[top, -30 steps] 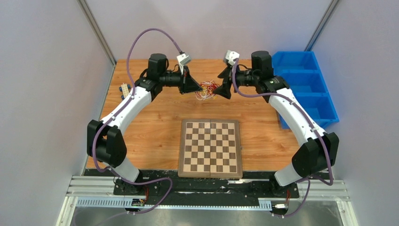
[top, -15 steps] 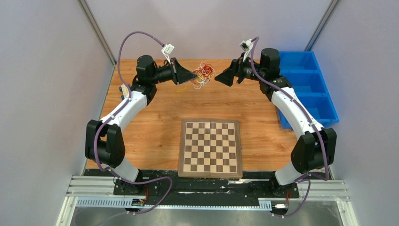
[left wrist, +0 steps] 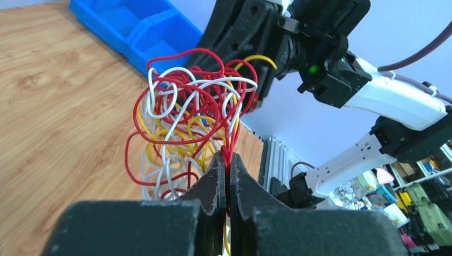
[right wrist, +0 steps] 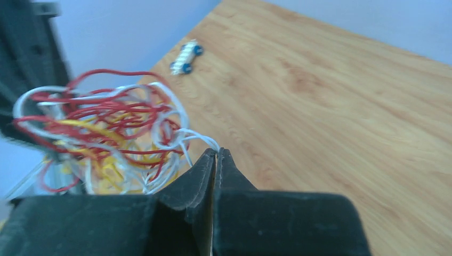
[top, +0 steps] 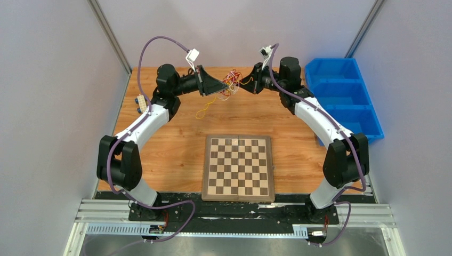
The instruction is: Untangle the cables
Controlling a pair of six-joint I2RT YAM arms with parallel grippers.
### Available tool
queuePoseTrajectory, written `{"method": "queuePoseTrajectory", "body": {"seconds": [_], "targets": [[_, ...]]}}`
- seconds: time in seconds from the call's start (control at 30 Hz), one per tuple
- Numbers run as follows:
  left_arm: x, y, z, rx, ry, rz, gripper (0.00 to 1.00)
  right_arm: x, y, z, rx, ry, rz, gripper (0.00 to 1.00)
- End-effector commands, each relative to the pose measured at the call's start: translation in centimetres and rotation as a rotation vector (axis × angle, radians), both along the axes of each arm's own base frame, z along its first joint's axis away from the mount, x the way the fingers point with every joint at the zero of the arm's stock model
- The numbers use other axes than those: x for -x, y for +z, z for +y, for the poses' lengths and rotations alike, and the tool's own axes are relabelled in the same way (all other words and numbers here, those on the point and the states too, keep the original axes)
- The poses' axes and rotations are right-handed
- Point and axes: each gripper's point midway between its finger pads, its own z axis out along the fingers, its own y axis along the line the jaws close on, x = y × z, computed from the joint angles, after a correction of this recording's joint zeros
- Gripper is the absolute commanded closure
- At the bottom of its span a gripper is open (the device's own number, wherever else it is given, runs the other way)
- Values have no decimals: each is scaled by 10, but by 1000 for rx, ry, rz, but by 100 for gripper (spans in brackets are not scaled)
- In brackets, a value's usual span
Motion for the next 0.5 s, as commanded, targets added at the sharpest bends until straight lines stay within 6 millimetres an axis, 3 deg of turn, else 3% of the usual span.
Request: {"method": "queuePoseTrajectory", "body": {"seconds": [0.0, 0.13, 0.23, 0.4, 0.47], "targets": [[33, 35, 15, 10, -56, -107, 100, -42, 4, -59, 127, -308, -100, 100], [49, 38, 22, -59, -74, -189, 100, -61, -25, -105, 233, -454, -65, 100], [53, 39, 28, -81, -58, -201, 100, -63, -30, -123, 243, -450, -51, 100], [49, 39, 36, -76, -24, -180, 100, -27, -16, -93, 150, -151, -55, 98], [46, 39, 35, -69, -19, -172, 100, 4, -3, -68, 68, 61, -42, 71]]}}
